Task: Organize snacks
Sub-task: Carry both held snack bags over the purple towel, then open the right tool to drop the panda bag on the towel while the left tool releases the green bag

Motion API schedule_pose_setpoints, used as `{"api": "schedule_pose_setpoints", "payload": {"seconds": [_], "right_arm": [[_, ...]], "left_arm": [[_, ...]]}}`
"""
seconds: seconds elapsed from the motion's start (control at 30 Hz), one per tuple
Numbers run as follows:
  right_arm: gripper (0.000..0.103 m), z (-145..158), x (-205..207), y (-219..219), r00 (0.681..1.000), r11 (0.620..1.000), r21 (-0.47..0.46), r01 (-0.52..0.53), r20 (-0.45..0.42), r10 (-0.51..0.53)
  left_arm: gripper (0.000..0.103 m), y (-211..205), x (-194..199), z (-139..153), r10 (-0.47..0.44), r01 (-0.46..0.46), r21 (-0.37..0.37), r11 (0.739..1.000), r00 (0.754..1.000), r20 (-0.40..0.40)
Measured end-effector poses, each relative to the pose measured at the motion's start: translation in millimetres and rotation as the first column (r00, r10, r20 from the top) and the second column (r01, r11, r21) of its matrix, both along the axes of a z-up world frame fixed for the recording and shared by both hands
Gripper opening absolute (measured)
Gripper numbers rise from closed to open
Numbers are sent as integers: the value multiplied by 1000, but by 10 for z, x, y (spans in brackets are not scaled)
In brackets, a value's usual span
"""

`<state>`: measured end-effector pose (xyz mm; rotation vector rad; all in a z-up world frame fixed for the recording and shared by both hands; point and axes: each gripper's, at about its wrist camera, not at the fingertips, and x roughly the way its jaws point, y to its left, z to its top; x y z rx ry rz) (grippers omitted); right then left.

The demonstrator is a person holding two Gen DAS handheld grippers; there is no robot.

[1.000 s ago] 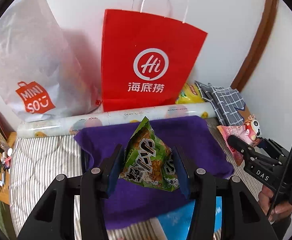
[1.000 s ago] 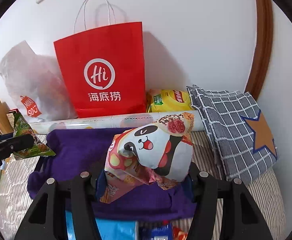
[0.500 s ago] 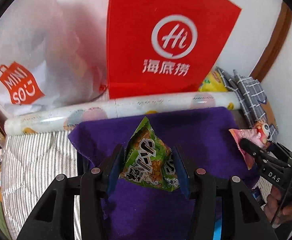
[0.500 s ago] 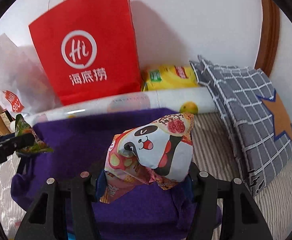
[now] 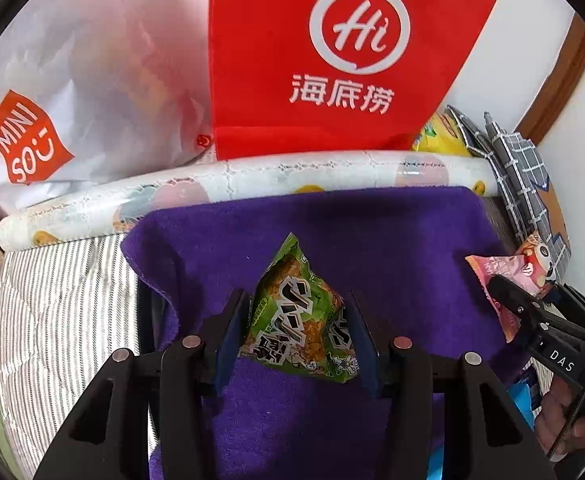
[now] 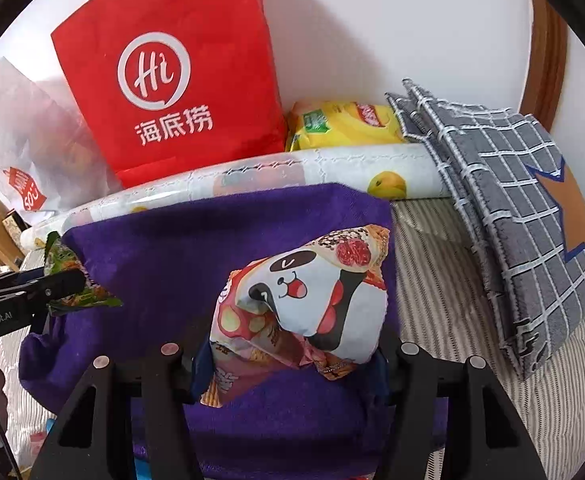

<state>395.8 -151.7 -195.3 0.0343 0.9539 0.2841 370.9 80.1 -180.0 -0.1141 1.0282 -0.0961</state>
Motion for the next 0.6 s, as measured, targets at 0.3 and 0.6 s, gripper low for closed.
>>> {"api": "schedule_pose_setpoints", "payload": {"seconds": [0.3, 0.6], "right_arm": [[59, -2, 2, 23, 1000, 1000, -21, -5, 10, 5], [59, -11, 20, 11, 1000, 1000, -8, 0, 0, 0]], "left_arm": [[50, -90, 24, -87, -11, 12, 22, 1000, 999, -31], [50, -58, 29, -120, 0, 2, 24, 1000, 999, -52]]}}
